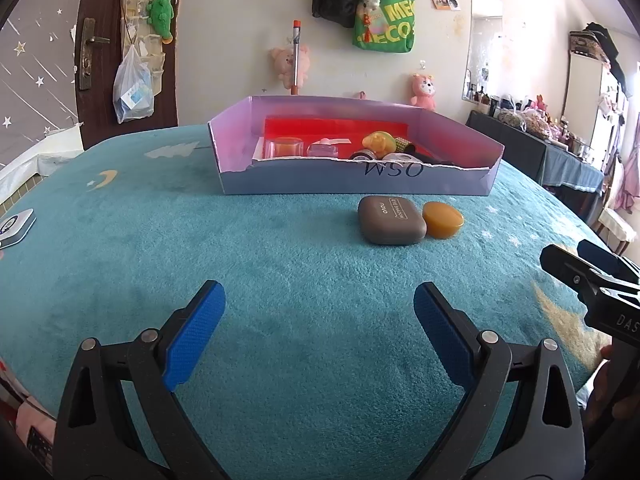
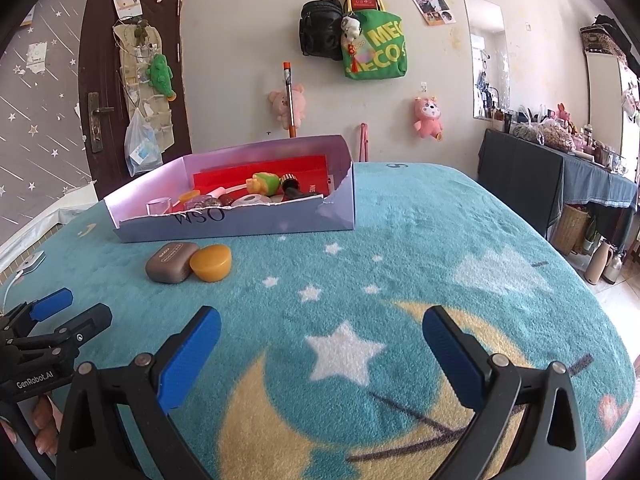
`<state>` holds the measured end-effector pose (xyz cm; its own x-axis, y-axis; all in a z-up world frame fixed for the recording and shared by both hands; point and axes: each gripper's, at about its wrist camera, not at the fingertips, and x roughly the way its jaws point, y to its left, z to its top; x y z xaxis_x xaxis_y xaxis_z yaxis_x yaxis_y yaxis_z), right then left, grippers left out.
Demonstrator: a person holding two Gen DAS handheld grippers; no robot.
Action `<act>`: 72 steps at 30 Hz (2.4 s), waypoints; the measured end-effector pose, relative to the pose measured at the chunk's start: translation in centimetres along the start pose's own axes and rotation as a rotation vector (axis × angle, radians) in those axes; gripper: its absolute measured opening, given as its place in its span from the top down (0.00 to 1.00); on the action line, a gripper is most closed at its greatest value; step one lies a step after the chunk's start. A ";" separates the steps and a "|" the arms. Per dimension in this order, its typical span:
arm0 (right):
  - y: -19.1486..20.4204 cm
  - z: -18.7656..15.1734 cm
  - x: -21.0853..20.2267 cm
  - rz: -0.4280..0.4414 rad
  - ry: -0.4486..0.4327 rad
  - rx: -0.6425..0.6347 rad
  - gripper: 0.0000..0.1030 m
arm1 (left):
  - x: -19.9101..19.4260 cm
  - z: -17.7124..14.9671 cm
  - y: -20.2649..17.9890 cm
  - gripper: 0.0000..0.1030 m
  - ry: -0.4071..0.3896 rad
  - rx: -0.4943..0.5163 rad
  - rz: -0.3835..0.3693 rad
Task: Organize rigid objects
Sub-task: 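Move both open tools toward the brown eye shadow case and orange sponge, then grasp the brown eye shadow case with the left tool while the right tool grasps the orange sponge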
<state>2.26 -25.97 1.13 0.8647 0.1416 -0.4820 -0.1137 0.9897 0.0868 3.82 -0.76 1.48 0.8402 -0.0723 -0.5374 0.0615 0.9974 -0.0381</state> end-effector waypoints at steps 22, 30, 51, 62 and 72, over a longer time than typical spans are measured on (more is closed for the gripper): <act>0.1 3.7 1.8 0.056 0.064 -0.012 0.00 | 3.1 5.0 -1.2 0.06 0.161 0.046 -0.090; -0.6 5.8 3.9 0.096 0.138 -0.004 0.00 | 6.3 7.1 -1.8 0.06 0.262 0.057 -0.123; 0.0 7.6 7.9 0.230 0.258 -0.053 0.00 | 8.4 8.5 -0.5 0.05 0.328 0.142 -0.104; 4.3 6.2 9.4 0.370 0.353 -0.295 0.04 | 9.3 9.4 -0.9 0.08 0.358 0.219 -0.197; 6.2 5.9 10.5 0.391 0.379 -0.390 0.24 | 10.2 9.6 -2.3 0.38 0.397 0.272 -0.259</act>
<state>13.52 -18.50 1.69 0.5001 0.4179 -0.7585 -0.6138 0.7889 0.0300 17.44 -3.75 4.13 0.5145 -0.2571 -0.8180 0.4211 0.9068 -0.0202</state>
